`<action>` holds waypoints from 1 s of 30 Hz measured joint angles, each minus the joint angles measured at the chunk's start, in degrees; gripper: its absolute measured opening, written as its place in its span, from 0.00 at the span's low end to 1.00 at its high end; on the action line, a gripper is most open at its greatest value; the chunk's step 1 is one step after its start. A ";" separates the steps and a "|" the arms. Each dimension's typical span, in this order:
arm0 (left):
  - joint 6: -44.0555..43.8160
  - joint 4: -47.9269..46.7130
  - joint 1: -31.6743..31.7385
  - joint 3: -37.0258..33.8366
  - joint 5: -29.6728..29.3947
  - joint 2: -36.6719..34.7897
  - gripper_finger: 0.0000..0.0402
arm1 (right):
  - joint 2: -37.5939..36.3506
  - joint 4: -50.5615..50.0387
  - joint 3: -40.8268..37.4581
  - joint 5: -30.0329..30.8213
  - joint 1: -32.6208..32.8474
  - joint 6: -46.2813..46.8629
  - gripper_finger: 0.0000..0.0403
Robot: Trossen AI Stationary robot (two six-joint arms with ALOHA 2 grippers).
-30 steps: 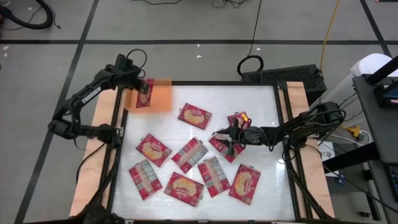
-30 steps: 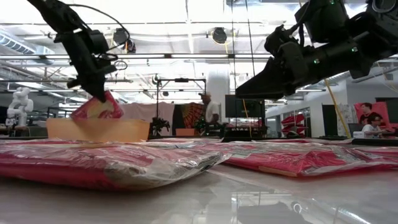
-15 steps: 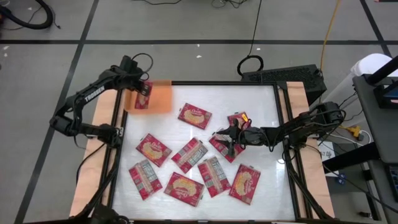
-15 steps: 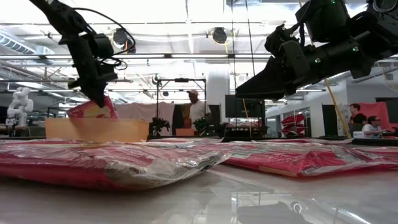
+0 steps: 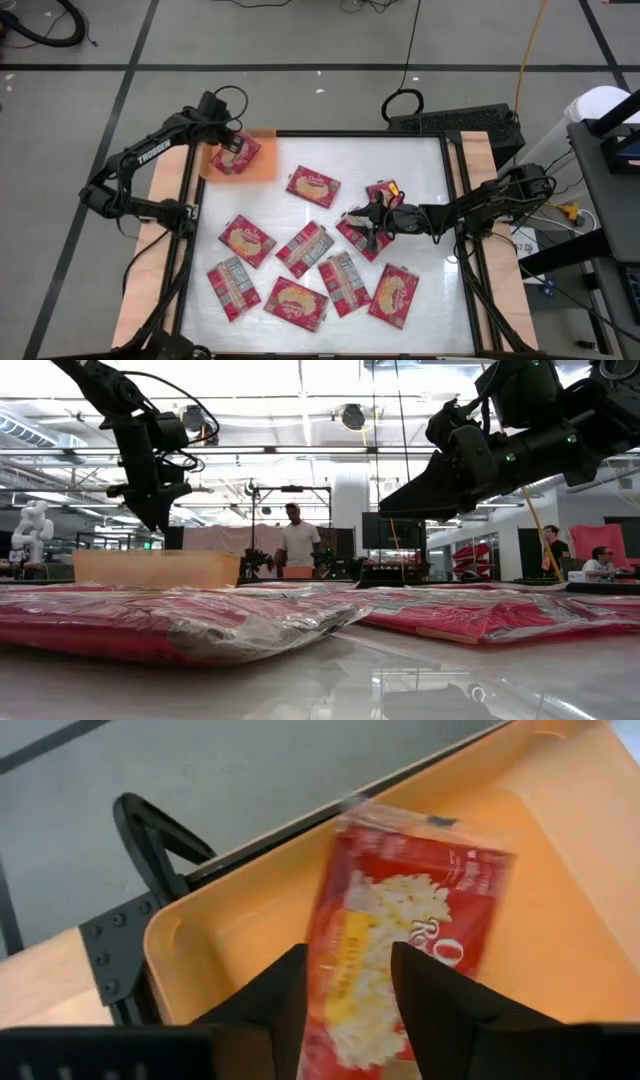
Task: Sort popcorn bags into baskets
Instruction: Put the red popcorn bag into the orange bin
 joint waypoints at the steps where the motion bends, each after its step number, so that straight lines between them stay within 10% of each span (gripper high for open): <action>1: -0.34 0.30 -0.43 0.00 -0.55 0.00 0.38 | -0.02 0.03 0.00 0.00 0.00 0.11 0.43; 20: 0.69 7.65 -15.54 -0.04 -0.51 13.34 0.17 | 0.01 2.44 0.04 0.20 0.12 2.25 0.43; 30: 5.26 9.62 -15.06 -0.07 -0.07 16.44 0.49 | 0.01 2.05 0.04 0.35 0.25 -0.77 0.43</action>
